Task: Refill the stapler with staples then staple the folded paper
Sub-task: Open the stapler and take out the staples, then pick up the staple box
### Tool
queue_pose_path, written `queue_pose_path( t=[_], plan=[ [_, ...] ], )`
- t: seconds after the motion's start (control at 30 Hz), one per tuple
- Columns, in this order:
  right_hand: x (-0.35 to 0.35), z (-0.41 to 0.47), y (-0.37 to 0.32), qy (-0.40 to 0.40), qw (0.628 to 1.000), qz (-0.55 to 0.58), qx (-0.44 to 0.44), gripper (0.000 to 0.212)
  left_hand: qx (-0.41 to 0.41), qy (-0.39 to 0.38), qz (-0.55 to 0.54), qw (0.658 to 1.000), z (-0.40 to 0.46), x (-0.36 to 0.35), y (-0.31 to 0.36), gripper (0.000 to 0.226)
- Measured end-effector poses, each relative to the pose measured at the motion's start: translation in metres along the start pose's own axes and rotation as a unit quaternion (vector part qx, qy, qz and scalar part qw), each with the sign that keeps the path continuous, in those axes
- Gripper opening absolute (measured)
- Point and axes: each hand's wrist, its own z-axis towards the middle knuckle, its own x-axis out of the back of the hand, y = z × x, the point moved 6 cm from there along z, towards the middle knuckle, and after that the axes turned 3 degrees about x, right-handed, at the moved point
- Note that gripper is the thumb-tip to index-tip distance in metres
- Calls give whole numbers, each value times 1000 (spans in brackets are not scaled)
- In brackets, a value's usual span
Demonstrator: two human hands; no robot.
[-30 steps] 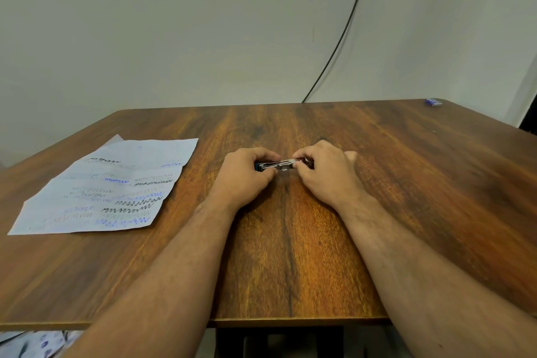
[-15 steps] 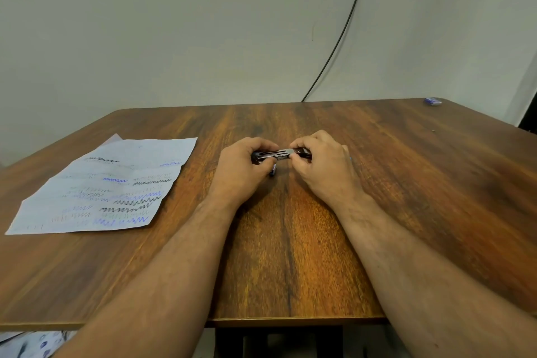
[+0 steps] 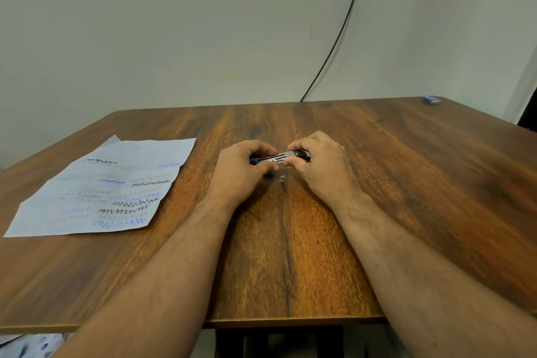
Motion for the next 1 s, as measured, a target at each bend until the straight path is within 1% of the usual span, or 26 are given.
queue_pose_path(
  t=[0.17,0.3,0.43,0.53,0.63,0.7,0.77,0.9,1.0],
  plan=[
    [-1,1,2,-4,1000,13,-5,24,-2,-1,5,1000,0,0,0,20],
    [-3,0,1,1,1000,-16,4,23,-11,-9,31,999,0,-1,3,14],
    [-4,-2,-1,-11,1000,-26,10,20,-13,-11,51,999,-1,-2,5,13],
    [0,-1,-2,13,999,-37,17,17,2,-4,33,999,-2,1,5,13],
    [3,-1,-2,33,997,-61,22,27,26,19,11,999,0,4,0,15],
    [3,-2,-2,19,997,-72,25,29,50,32,-4,998,2,6,-4,16],
    [0,-2,-2,-6,997,-78,18,28,66,25,-24,997,3,5,-8,17],
    [-6,-1,2,-38,996,-82,-3,18,68,5,-34,997,4,3,-10,19],
    [-7,0,4,-45,996,-71,-15,17,58,7,-31,998,2,2,-6,22]
  ],
)
